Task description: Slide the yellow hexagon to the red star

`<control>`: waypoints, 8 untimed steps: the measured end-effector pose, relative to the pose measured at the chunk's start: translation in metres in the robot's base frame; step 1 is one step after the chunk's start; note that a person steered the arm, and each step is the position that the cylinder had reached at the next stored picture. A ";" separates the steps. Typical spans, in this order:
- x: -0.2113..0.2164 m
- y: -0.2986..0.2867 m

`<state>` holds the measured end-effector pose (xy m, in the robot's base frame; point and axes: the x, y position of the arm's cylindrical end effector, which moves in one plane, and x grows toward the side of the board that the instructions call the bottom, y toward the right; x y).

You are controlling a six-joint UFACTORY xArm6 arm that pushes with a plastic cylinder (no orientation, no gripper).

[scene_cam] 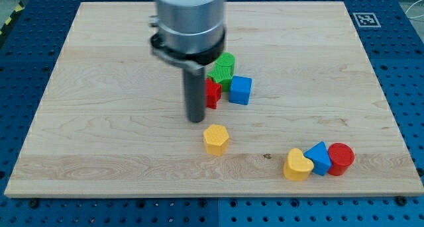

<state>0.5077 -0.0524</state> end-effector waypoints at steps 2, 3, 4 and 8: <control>0.046 -0.057; 0.064 -0.046; 0.064 -0.011; 0.058 0.067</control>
<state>0.5653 0.0148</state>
